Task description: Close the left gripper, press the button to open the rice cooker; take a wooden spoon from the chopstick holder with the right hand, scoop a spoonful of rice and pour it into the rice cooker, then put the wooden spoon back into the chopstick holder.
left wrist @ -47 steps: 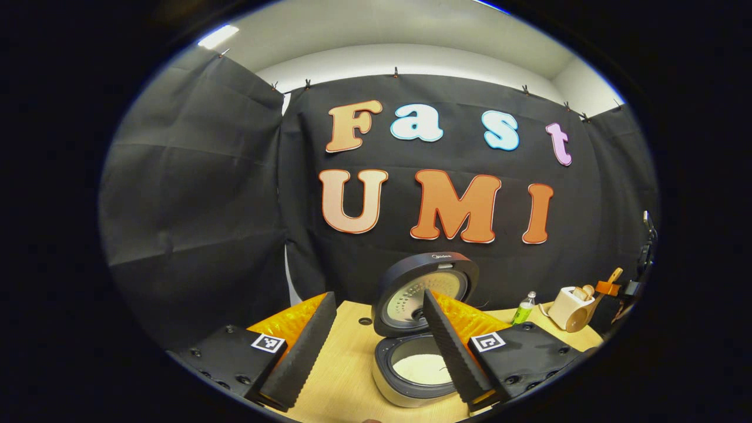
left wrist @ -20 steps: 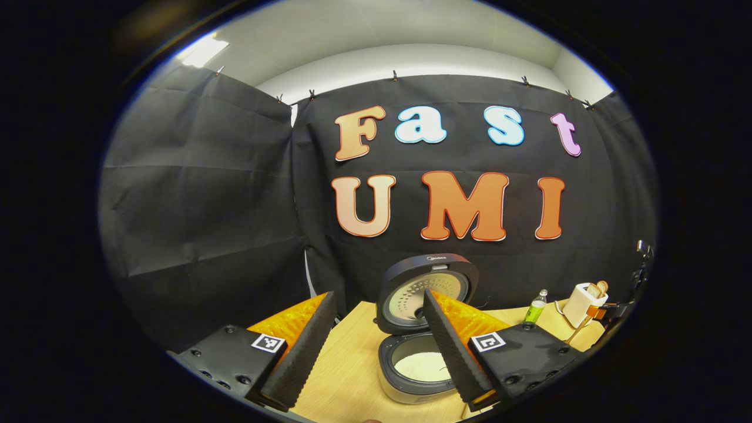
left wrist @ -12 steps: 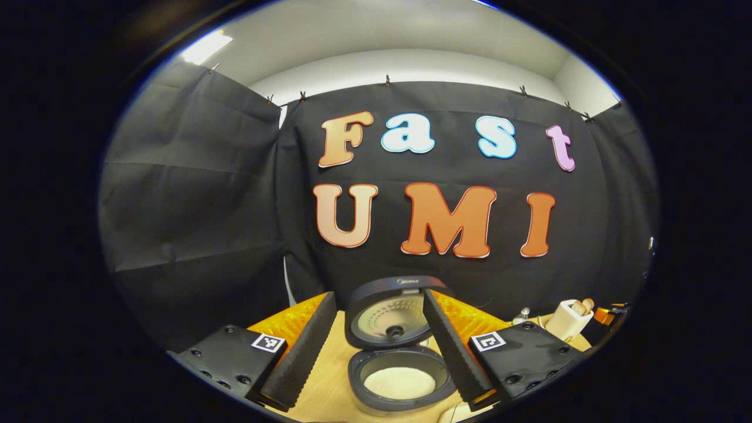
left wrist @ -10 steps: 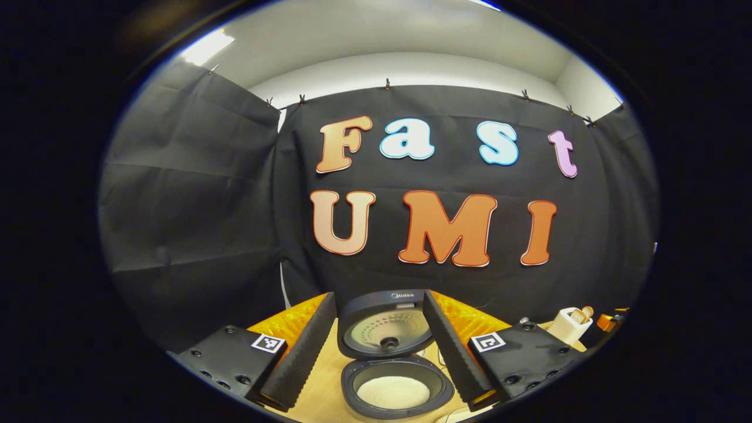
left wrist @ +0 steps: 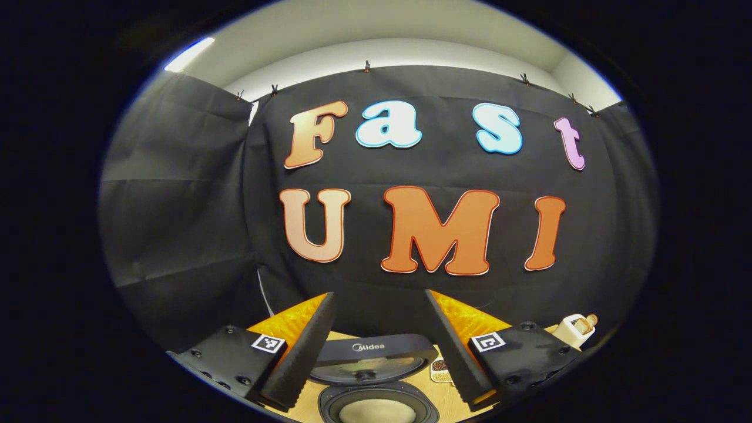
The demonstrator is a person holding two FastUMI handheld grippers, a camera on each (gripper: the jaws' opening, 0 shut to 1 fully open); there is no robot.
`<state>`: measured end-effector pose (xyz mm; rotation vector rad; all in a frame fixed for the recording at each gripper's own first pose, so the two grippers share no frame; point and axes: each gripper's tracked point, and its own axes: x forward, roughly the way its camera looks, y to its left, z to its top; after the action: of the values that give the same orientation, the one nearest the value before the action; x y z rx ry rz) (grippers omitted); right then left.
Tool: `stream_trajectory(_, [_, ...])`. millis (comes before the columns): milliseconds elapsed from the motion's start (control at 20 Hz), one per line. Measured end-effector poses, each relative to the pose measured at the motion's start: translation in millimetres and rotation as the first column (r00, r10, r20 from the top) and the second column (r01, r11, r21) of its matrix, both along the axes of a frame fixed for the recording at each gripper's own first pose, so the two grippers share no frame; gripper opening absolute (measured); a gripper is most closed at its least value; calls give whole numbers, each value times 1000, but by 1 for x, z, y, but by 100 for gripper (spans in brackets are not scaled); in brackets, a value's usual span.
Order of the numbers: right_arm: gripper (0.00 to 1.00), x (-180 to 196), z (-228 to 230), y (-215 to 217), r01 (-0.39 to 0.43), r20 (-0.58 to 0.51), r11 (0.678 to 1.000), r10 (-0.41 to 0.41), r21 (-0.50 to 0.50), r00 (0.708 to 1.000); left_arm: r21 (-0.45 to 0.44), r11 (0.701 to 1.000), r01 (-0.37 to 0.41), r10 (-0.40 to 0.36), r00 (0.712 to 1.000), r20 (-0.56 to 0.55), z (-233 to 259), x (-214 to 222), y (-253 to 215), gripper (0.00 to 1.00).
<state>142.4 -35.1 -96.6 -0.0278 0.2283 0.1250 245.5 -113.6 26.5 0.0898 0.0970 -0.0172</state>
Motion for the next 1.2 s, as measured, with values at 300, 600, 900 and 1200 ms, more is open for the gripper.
stream_trajectory(300, [95, -11, 9, -24, 47, 16, 999, -47, -4, 999, 31, 999, -35, 39, 993, -111, -52, 53, 3, 97])
stream_trajectory(600, [94, -21, 4, -33, 78, -10, 997, -78, 26, 997, 21, 999, -47, 50, 979, -197, -92, 58, 14, 97])
stream_trajectory(900, [94, -27, 8, -24, 52, -9, 997, -51, 52, 999, 33, 999, -20, 25, 986, -165, -101, 20, 8, 100])
stream_trajectory(1200, [94, -36, 12, -5, -37, 3, 998, 37, 43, 999, 6, 1000, -6, 7, 982, -191, -129, -44, -4, 100])
